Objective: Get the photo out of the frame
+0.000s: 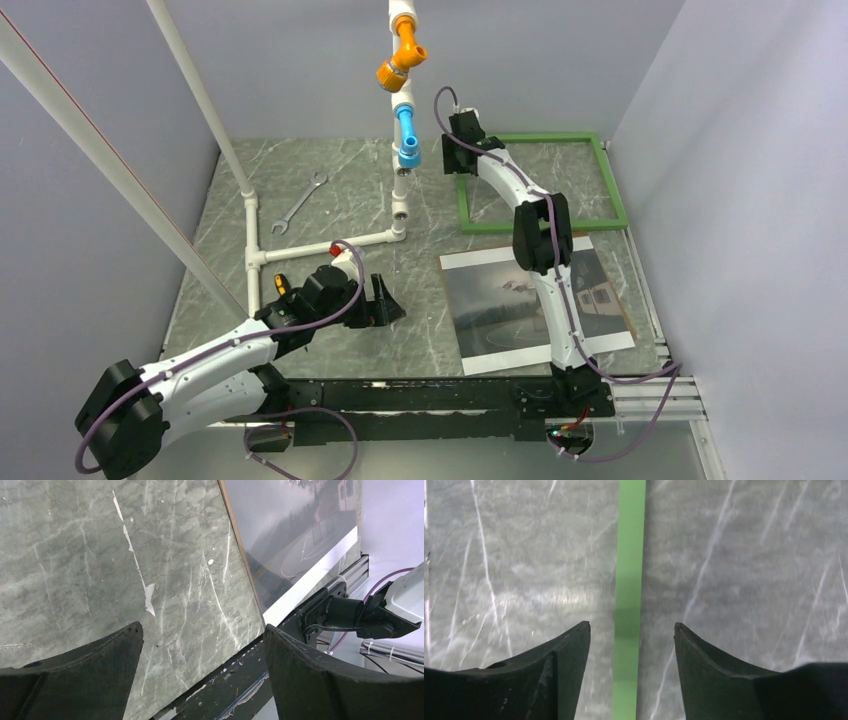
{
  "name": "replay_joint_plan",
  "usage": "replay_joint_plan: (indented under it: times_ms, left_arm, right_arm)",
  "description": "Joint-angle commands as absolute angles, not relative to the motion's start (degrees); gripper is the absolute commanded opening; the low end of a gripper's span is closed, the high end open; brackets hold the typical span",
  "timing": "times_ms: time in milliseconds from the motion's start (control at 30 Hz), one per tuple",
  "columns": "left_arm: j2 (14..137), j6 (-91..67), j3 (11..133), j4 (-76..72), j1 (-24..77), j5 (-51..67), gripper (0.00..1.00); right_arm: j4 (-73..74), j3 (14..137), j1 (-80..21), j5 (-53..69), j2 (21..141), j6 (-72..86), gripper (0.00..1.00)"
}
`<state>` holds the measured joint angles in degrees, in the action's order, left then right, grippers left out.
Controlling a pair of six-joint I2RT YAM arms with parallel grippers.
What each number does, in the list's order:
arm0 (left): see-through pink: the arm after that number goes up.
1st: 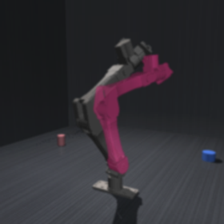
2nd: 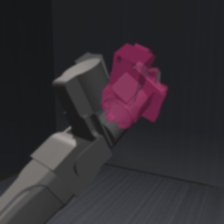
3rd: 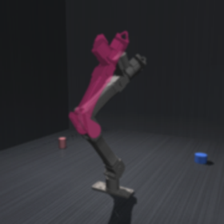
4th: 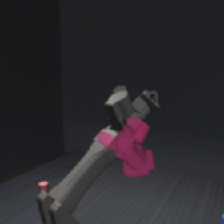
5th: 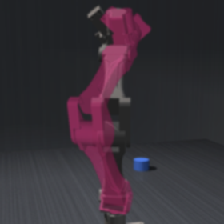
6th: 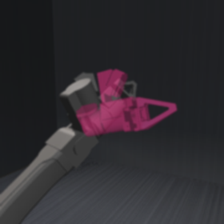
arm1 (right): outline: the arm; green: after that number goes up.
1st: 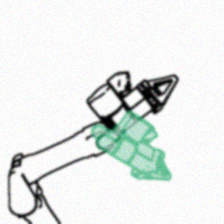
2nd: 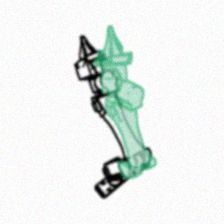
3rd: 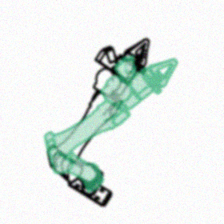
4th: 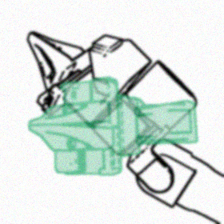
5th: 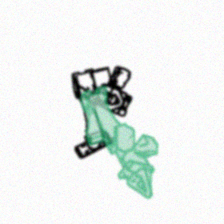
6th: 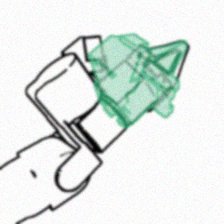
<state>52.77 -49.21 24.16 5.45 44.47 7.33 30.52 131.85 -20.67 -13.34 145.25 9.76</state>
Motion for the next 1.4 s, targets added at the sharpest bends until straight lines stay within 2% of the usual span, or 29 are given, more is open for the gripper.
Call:
replay_joint_plan:
  times_ms: [0, 100, 367, 567, 700, 933, 1367]
  left_arm:
    - [52.3, -49.8, 25.3, 4.0, 44.6, 7.9, 0.92]
    - [52.9, -49.9, 25.0, 3.2, 44.7, 8.2, 0.92]
    - [55.5, -49.9, 23.8, 0.4, 44.8, 9.3, 0.93]
    - [59.8, -51.3, 22.4, -7.3, 45.3, 11.3, 0.93]
    - [63.6, -51.6, 24.1, -9.1, 47.6, 11.1, 0.93]
    - [66.8, -52.0, 26.2, -9.4, 51.2, 10.6, 0.93]
    - [67.3, -50.7, 28.8, -6.6, 51.6, 10.0, 0.93]
  right_arm:
    - [33.7, 123.3, -20.3, -13.1, 131.6, 14.6, 0.66]
    - [30.9, 111.0, -20.2, -10.9, 123.2, 16.9, 0.71]
    - [20.9, 84.1, -21.5, 8.4, 106.6, 22.8, 0.71]
    - [12.4, 71.6, -23.7, 16.1, 102.4, 25.4, 0.72]
    - [10.7, 68.8, -24.5, 12.4, 102.8, 26.1, 0.72]
    - [13.0, 66.7, -24.6, -3.7, 103.4, 26.2, 0.71]
    - [16.3, 64.3, -23.8, -17.2, 105.2, 29.8, 0.71]
